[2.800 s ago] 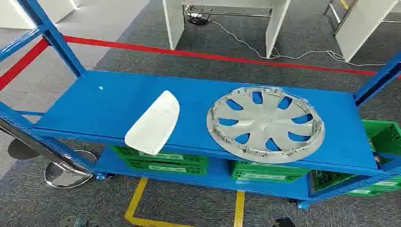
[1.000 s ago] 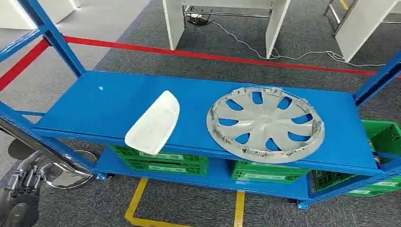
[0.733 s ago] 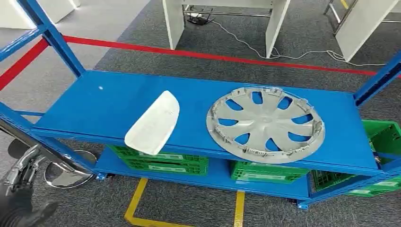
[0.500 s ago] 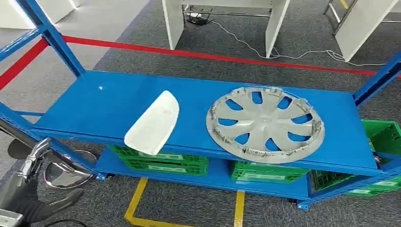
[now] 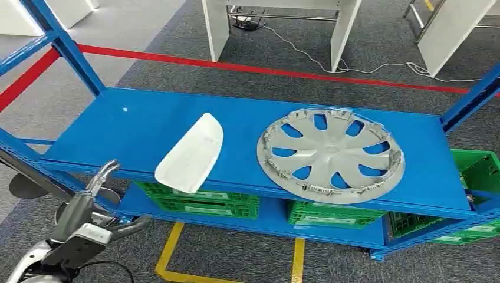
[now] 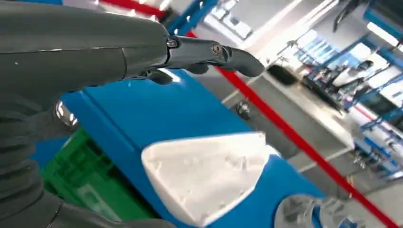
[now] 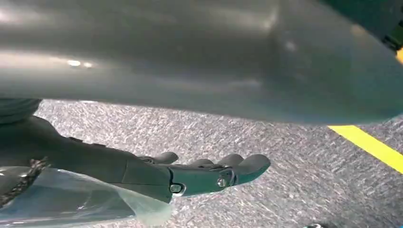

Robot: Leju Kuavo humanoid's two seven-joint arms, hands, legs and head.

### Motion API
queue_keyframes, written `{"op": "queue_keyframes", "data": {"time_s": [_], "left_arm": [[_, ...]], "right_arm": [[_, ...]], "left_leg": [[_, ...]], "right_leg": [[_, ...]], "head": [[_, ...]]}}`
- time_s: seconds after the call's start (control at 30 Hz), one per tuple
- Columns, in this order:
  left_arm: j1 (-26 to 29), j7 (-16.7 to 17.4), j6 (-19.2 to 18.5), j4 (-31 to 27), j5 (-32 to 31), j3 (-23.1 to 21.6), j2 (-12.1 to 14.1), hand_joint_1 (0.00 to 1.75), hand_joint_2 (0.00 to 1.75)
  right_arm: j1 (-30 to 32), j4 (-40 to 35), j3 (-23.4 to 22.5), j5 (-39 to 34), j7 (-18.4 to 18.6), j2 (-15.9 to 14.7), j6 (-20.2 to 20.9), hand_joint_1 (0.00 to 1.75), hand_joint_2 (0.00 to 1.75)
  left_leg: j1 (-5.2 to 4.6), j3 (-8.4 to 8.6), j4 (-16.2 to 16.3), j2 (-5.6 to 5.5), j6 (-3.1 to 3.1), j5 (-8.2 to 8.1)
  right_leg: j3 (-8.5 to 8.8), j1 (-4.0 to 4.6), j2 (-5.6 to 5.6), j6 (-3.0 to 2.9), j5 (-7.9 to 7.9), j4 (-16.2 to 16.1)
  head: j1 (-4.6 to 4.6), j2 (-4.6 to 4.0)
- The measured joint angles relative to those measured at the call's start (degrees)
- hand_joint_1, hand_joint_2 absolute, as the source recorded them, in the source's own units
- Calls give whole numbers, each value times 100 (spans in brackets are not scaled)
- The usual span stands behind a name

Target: Take the parts from the cabinet and place them on the table.

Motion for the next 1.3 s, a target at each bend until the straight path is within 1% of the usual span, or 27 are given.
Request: {"op": "queue_keyframes", "data": {"time_s": [0.07,0.17,0.3,0.43,0.57,0.63,0.73,0.77,0.9,1.03,1.17,1.3], "left_arm": [[-127,44,-81,282,130,-81,-28,0,175],[-237,44,-83,663,160,-197,-64,0,175],[-323,132,79,1109,71,-293,-105,0,175],[-430,134,231,1535,-4,-394,-149,0,175],[-574,175,308,1778,-220,-501,-149,0,175],[-630,249,387,1848,-538,-551,-147,0,175],[-736,407,540,1915,-1360,-713,-68,0,175],[-767,431,575,1931,-1546,-765,-27,0,175],[-842,468,616,1966,-1764,-862,70,0,175],[-990,558,704,1977,-2505,-982,247,0,175],[-1266,707,684,1977,-2918,-1082,404,0,175],[-1513,846,601,1990,-3153,-1194,466,0,175]], "right_arm": [[-103,63,89,-87,-26,0,15,0,0],[-178,145,204,-149,-66,0,22,0,0],[-281,203,379,-363,-133,0,-59,0,0],[-345,247,527,-505,-175,-13,-79,0,0],[-379,278,663,-614,-212,-46,-81,0,0],[-400,280,710,-682,-251,-63,-81,0,0],[-449,280,785,-778,-295,-81,-81,0,0],[-461,280,805,-793,-302,-87,-81,0,0],[-468,280,866,-822,-310,-114,-81,0,0],[-473,280,938,-942,-343,-131,-81,0,0],[-512,280,1056,-1126,-418,-155,-81,0,0],[-572,282,1163,-1268,-485,-157,-79,0,0]], "left_leg": [[0,0,0,0,0,0],[0,0,0,0,0,0],[0,0,0,1,0,0],[1,-1,0,0,0,0],[0,-2,0,0,0,0],[0,-2,0,0,0,0],[0,-2,0,1,0,0],[0,-2,0,1,0,0],[1,-2,0,0,0,0],[1,-2,0,0,0,0],[1,-2,0,0,0,2],[1,-2,0,0,1,5]], "right_leg": [[-3,0,0,0,0,0],[-2,1,0,0,0,0],[-4,0,2,0,0,0],[-3,1,-1,0,0,0],[-2,0,-1,0,0,0],[-3,0,1,0,0,0],[-3,0,0,0,0,0],[-4,0,1,0,0,0],[-3,1,-1,0,0,0],[-4,2,0,0,0,1],[-2,2,-1,-1,0,1],[-1,1,0,-1,1,2]], "head": [[0,0],[2,0],[2,0],[2,0],[2,0],[2,0],[0,0],[0,0],[0,0],[0,0],[0,0],[0,0]]}}
